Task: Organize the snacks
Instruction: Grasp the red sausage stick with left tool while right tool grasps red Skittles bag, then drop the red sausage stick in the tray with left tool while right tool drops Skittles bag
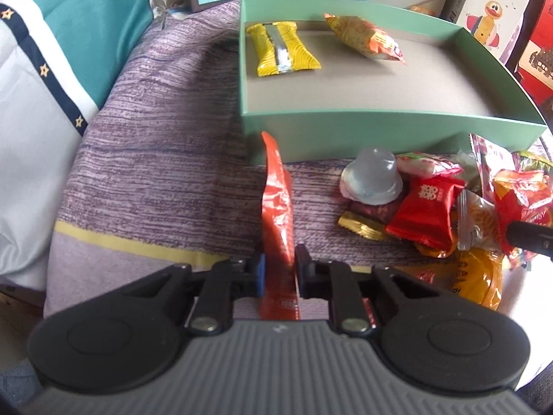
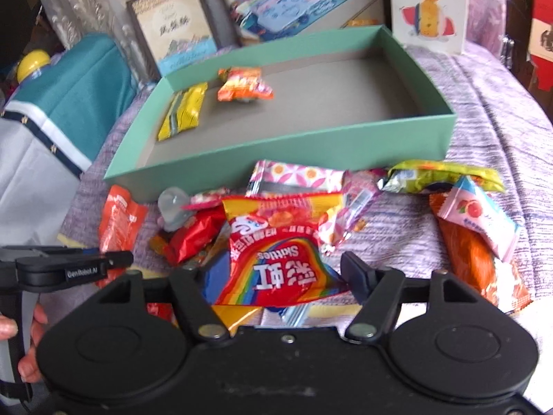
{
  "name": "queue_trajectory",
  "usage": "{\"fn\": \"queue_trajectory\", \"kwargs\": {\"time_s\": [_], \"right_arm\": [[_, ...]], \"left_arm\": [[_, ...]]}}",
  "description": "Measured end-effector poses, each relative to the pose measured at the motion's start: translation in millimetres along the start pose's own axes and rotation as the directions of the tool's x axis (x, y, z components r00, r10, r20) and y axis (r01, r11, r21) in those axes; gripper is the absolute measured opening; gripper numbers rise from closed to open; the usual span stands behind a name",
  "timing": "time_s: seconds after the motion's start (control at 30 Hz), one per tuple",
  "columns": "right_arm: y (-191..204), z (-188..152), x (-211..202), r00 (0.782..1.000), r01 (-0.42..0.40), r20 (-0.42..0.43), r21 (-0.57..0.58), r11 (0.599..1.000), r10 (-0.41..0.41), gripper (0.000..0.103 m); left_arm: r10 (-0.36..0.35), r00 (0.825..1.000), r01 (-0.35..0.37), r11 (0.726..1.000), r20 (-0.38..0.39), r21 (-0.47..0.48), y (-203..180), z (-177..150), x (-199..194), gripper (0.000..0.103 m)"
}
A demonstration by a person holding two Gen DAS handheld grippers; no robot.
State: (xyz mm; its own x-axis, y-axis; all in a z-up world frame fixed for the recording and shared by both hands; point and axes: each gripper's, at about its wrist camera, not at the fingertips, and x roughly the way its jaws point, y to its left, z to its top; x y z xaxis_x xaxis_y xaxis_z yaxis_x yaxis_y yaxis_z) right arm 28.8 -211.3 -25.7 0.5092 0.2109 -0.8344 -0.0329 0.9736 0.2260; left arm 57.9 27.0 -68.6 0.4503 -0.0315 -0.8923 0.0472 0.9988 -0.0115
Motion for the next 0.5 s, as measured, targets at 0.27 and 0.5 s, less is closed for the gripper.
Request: {"fn": "queue_trajectory", "kwargs": {"time_s": [0.27, 0.5], "right_arm": [[8, 7, -7, 0.999, 0.036, 0.025, -0.018, 0.999, -0.036, 0.086], [12, 22, -1, 0.997, 0.064, 0.035, -0.039, 0.997, -0.063, 0.092]], "left_arm": [[0.023, 1.0, -0.023, 0.999, 0.003, -0.026, 9, -1, -1, 0.037], [0.04, 0.999, -0.039, 0.996, 0.019, -0.077, 29, 3, -4, 0.058]]}}
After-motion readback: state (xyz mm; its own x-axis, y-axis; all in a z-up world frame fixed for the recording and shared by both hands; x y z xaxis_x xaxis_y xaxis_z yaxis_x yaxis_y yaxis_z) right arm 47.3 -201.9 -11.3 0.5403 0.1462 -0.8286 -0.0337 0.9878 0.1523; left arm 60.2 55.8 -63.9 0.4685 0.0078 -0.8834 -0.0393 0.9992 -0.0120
